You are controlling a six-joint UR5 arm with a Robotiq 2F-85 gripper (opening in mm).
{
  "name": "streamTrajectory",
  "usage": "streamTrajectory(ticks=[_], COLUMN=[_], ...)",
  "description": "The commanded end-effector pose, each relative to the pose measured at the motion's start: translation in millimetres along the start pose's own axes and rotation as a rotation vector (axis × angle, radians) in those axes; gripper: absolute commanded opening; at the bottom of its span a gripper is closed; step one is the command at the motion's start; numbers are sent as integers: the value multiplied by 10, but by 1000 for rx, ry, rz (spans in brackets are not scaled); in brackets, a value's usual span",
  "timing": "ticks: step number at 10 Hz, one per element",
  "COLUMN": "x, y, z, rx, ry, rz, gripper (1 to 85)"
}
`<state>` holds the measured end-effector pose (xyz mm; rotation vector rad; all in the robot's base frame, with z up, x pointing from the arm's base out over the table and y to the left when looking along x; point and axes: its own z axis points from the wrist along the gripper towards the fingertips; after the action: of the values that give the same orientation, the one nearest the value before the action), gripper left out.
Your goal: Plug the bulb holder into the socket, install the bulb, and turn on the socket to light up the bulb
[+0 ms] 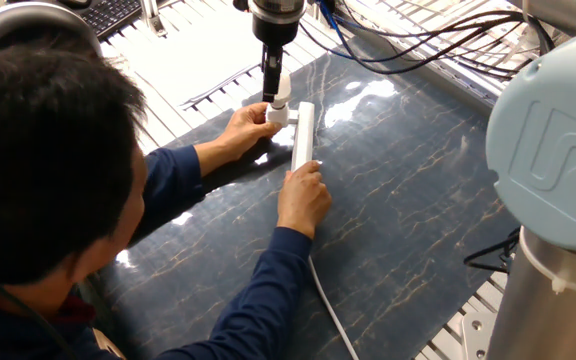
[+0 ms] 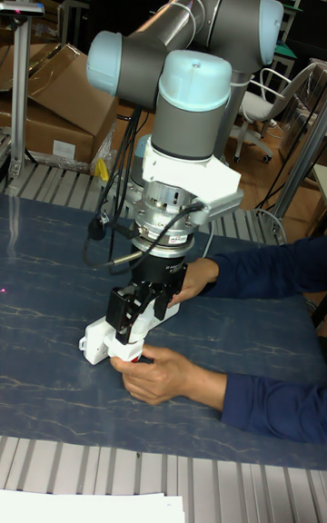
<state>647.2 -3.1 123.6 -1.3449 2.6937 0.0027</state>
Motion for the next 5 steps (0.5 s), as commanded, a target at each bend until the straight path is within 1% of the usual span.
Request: streamTrajectory(ticks=[1,2,3,5], x=[-5,6,47,102], y=[49,41,34,39], z=[89,115,119,116], rx=[7,18,20,18], ry=[-31,-29,-17,-4], rz=[-110,-127,-144,-154], gripper=[753,733,693,657])
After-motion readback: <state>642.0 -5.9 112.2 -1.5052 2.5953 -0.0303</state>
